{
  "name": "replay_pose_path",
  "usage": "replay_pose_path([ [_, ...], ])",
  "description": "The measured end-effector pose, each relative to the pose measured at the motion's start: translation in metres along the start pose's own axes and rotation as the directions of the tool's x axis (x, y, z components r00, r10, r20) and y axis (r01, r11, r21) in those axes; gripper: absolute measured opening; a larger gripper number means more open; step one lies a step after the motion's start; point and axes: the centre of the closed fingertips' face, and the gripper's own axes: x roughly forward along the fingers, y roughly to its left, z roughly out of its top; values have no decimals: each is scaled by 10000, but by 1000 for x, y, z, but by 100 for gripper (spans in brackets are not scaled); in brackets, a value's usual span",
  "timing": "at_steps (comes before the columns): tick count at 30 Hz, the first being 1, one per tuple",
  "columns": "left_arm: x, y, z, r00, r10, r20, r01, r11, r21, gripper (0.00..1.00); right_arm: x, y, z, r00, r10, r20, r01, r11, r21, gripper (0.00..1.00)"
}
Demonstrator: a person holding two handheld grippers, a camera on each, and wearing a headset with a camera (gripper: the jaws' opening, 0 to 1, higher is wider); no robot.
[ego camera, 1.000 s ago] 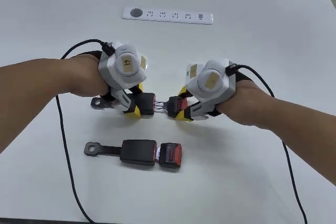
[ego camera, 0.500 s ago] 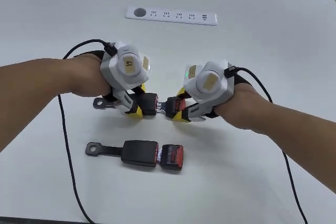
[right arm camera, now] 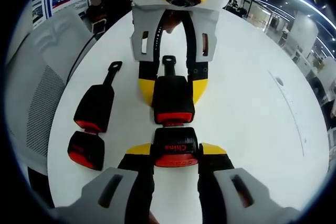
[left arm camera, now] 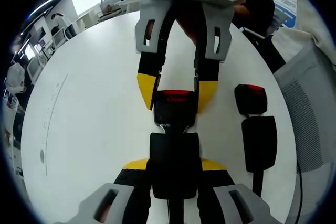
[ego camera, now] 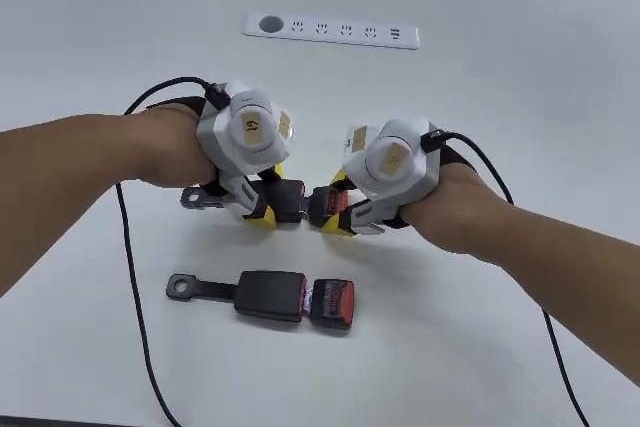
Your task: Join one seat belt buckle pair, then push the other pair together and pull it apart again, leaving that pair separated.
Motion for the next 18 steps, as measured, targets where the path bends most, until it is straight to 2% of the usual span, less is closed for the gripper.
replay_pose_path([
  [2, 0, 0, 0, 10000, 1, 8, -1, 10000, 14, 34, 6, 2, 0, 10000, 2, -72, -3, 10000, -59, 29],
  [9, -1, 0, 1, 10000, 43, 32, -43, 10000, -34, 34, -2, 3, 3, 9998, 104, -149, -105, 9999, -121, 29],
  [12, -1, -1, 1, 10000, 41, 34, -40, 10000, -38, 34, 6, 1, -2, 9998, 107, -153, -109, 9999, -106, 29],
  [14, -1, -1, 1, 10000, 33, 56, -33, 10000, -54, 34, 1, 0, 1, 9998, 104, -145, -106, 9999, -120, 29],
  [18, -1, -1, 1, 10000, 39, 75, -38, 9999, -97, 34, 1, 1, 0, 9999, 47, -161, -49, 9999, -131, 30],
])
